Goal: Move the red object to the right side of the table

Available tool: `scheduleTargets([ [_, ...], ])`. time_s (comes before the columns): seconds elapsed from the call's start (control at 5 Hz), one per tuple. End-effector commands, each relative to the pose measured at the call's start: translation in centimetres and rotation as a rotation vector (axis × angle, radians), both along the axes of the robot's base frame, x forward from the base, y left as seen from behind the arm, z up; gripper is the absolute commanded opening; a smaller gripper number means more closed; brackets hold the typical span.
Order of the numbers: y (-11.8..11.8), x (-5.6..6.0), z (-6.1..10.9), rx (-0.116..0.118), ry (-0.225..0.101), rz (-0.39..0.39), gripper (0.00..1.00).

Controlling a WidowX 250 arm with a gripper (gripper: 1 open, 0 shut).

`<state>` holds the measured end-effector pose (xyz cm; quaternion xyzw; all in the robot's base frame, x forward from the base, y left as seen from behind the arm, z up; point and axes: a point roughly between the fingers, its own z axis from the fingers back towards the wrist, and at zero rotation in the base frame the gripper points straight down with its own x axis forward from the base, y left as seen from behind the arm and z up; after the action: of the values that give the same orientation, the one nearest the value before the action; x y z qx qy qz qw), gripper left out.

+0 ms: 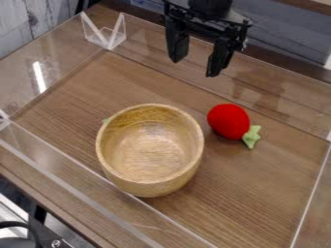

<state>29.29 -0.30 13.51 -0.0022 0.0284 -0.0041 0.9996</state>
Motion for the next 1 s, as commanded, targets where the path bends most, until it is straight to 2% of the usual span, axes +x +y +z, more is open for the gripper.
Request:
scheduleTargets([
  [0.0, 0.4, 0.6, -0.9, 0.005, 0.000, 0.025, 1.00],
  [0.2, -0.2, 0.7, -0.8, 0.018, -0.011, 0.003, 1.00],
  [0.4, -0.8, 1.1, 0.4, 0.026, -0.026, -0.024, 1.00],
  [0.8, -1.4, 0.8, 1.6, 0.025, -0.061, -0.022, 1.00],
])
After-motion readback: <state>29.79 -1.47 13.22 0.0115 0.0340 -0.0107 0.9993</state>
